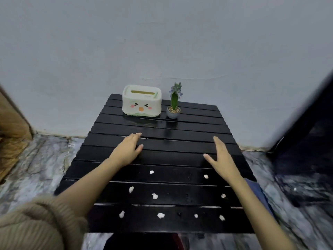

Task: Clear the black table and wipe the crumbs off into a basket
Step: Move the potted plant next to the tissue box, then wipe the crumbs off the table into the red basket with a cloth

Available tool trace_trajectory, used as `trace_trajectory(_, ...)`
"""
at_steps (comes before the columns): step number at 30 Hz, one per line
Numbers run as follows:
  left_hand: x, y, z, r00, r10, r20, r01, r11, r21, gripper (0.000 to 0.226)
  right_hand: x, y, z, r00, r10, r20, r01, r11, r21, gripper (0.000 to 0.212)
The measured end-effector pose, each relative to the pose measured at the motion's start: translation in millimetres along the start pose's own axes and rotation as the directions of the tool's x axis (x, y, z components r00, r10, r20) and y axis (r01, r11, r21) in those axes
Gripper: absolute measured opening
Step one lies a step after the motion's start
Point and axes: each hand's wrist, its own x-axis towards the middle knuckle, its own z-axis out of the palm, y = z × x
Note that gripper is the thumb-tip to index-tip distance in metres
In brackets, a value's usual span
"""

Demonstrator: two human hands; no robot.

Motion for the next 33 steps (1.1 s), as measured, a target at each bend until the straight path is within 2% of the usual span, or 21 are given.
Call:
trace_trajectory(3,-8.4,22.1,0.8,0.998,0.067,0.008,-0.066,0.997,-0.039,0.05,-42.5,34.1,-24.1,0.999,0.027,-0.041,-0.035,0.977,-0.211,0.082)
trace_trajectory(5,-15.6,34.6,3.8,0.994,0.105,0.011,-0.104,0.993,-0.058,0.05,-73.0,58.3,-38.8,0.996,0.082,-0.034,-0.089,0.956,-0.28,0.082)
trace_trajectory(7,-23.7,44.1,6.5,0.992,0.128,0.012,-0.127,0.989,-0.071,0.051,-101.8,78.2,-46.7,0.992,0.13,0.003,-0.124,0.959,-0.255,0.076)
trace_trajectory(9,-32.5,50.0,8.5,0.989,0.146,0.007,-0.146,0.987,-0.073,0.051,-121.7,90.7,-45.8,0.99,0.141,0.022,-0.137,0.982,-0.126,0.065)
trace_trajectory(12,-47.7,52.2,9.1,0.99,0.144,0.001,-0.144,0.987,-0.07,0.051,-128.1,91.7,-37.6,0.981,0.19,-0.042,-0.186,0.98,0.069,0.051)
trace_trajectory(17,-79.1,49.0,6.4,0.99,0.135,-0.051,-0.139,0.987,-0.081,0.051,-122.1,71.8,-24.7,0.941,0.301,-0.157,-0.282,0.95,0.134,0.044)
trace_trajectory(22,-108.4,35.8,3.7,0.991,0.102,-0.083,-0.11,0.989,-0.097,0.05,-129.8,39.9,5.6,0.942,0.28,-0.186,-0.264,0.959,0.107,0.045)
trace_trajectory(29,-146.9,-1.5,-4.3,0.994,0.012,-0.11,-0.024,0.994,-0.105,0.049,-121.9,-11.3,45.3,0.903,0.309,-0.298,-0.335,0.942,-0.039,0.043)
trace_trajectory(33,-159.2,-25.0,-10.3,0.986,-0.06,-0.157,0.038,0.989,-0.143,0.049,-107.2,-38.1,63.3,0.917,0.292,-0.271,-0.312,0.949,-0.033,0.045)
